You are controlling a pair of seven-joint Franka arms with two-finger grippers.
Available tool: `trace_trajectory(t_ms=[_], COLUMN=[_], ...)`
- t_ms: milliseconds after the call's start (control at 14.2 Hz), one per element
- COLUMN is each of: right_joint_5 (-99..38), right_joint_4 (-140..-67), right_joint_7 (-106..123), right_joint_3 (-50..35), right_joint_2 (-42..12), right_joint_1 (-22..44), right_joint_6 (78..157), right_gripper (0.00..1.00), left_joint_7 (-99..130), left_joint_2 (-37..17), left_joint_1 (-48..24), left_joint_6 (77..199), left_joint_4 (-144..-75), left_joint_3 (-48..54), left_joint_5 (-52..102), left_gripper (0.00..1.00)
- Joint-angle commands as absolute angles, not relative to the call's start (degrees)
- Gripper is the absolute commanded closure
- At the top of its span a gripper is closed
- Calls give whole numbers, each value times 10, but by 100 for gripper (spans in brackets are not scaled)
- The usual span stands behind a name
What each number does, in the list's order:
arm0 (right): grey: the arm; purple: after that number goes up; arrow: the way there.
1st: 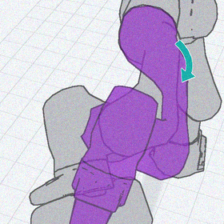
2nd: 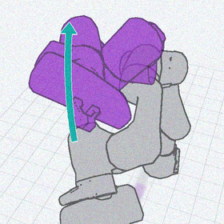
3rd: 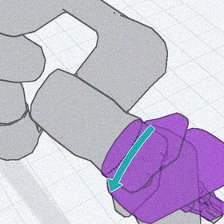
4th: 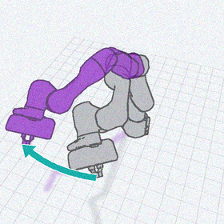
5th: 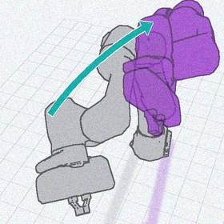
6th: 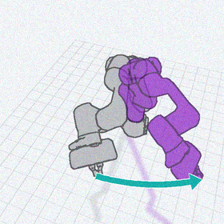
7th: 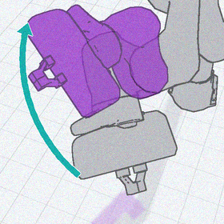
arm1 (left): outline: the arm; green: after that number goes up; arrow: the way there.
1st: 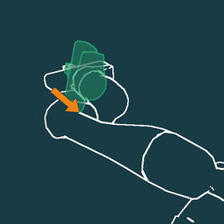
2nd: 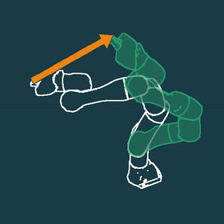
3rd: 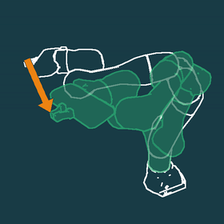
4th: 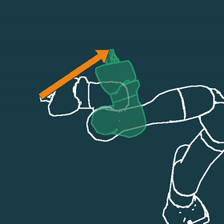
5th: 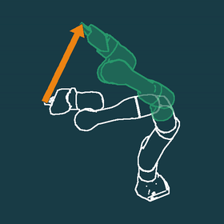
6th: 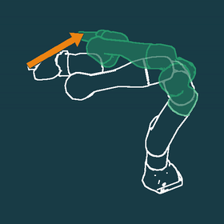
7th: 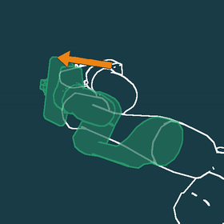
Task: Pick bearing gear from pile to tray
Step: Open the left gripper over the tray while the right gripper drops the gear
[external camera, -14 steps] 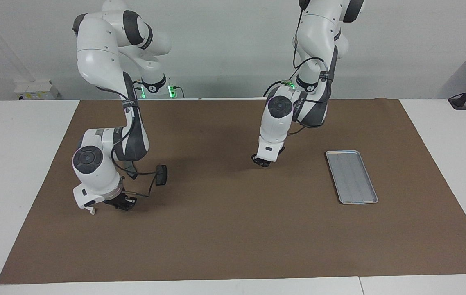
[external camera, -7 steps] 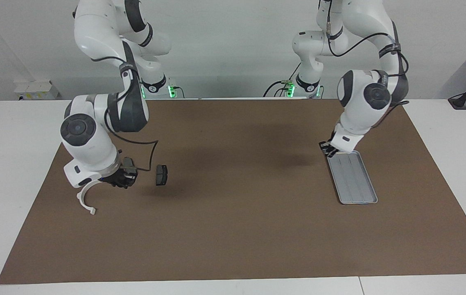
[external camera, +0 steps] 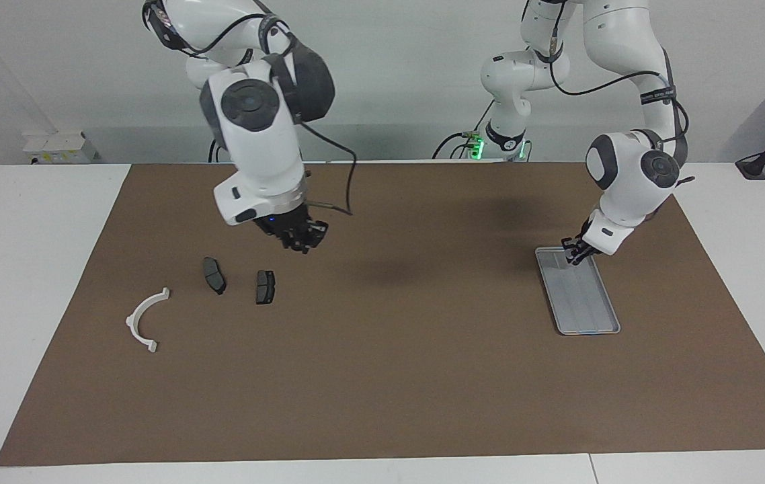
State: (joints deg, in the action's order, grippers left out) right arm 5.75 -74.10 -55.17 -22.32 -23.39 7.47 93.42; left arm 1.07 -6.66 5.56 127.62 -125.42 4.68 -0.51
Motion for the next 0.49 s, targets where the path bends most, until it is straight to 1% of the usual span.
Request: trace_trajectory(t_ms=[0, 71, 282, 424], right_joint_5=[50, 54, 61, 109], right_joint_4=[-736, -742, -815, -814], right_joint_7=[-704, -748, -785, -843], right_joint_3=[-223, -223, -222, -218], right_joint_2=[-260, -275, -284, -343], right_joint_1=[145, 164, 184, 225], right_joint_6=[986, 1016, 1119, 1171], right_gripper=[100, 100, 100, 100], left_joint_7=[17, 17, 21, 47], left_joint_2=[-51, -51, -57, -61], left_joint_1=[65, 65, 65, 59], left_joint_6=[1298, 1306, 1340, 1341], left_joint_4=[-1281, -1287, -1304, -1305], left_joint_3=[52, 52, 53, 53], left_joint_5=[-9, -8, -7, -7], left_gripper=[100, 100, 100, 100])
